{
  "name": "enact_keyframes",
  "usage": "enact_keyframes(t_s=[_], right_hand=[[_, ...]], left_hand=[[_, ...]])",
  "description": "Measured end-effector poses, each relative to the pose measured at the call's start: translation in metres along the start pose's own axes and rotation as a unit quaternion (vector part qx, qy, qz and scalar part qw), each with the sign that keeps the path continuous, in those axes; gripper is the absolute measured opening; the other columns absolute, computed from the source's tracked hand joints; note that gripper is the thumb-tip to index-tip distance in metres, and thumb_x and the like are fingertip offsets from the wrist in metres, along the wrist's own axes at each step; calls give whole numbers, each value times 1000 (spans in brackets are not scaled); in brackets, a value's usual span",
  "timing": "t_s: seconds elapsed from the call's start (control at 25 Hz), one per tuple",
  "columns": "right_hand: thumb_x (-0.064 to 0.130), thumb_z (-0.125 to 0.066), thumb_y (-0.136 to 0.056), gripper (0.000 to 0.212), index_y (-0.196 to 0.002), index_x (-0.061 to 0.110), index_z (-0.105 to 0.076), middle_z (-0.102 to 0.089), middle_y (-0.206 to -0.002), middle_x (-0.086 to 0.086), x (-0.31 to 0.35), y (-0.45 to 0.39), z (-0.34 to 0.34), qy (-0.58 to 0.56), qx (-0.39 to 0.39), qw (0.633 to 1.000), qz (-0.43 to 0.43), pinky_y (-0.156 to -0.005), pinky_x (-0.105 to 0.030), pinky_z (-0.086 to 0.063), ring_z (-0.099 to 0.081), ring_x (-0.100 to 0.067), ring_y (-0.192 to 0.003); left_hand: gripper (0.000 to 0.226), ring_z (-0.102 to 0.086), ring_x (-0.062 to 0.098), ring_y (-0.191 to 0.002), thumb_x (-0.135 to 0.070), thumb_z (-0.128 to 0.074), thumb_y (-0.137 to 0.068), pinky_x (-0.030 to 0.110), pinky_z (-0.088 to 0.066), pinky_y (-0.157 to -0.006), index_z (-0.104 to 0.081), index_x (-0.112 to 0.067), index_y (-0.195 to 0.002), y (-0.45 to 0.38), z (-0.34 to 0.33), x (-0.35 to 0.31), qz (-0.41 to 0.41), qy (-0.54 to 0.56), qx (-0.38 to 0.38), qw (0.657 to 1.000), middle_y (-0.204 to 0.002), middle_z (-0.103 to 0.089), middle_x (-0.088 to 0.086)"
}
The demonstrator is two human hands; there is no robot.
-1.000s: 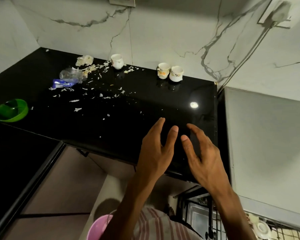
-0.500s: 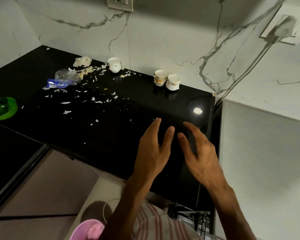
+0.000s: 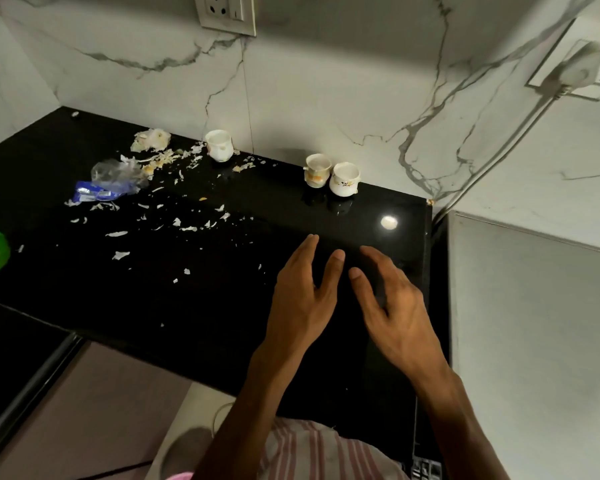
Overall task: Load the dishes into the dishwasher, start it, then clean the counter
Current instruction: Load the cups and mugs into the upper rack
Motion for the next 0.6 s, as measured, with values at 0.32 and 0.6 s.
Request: enact_keyframes(t_s=[0.32,0.6], right_hand=[[54,-42,-98,53,-143,27,-42,-53,-138,6,3,-45,-32,-9,3,1000,-15,-97,-42,-50,-54,-13,-122],[49,-46,-98,51,-143,23,-42,-54,-138,2,-10,-91,-63,13,16,999,-49,-102,-39,-47,-51,-13,-126]], left_hand=[[63,-29,8,-141,-58,-41,-94,24,-30,-108,-29,-31,-149,-51,21,12,-13,-19,9,1000,-155,-31,-7],[60,-31,9,-140,-53,-43,-95,26,-31,-111,-32,-27,-148,-87,34,24,-23,-17,18,999,-154,-34,-5]])
Point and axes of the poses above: each hand's wrist, its own y-axis away from the middle knuckle, its own z-axis out of the back of the hand, x = y × z, the point moved 9 cm from there along -y, towards the middle knuckle
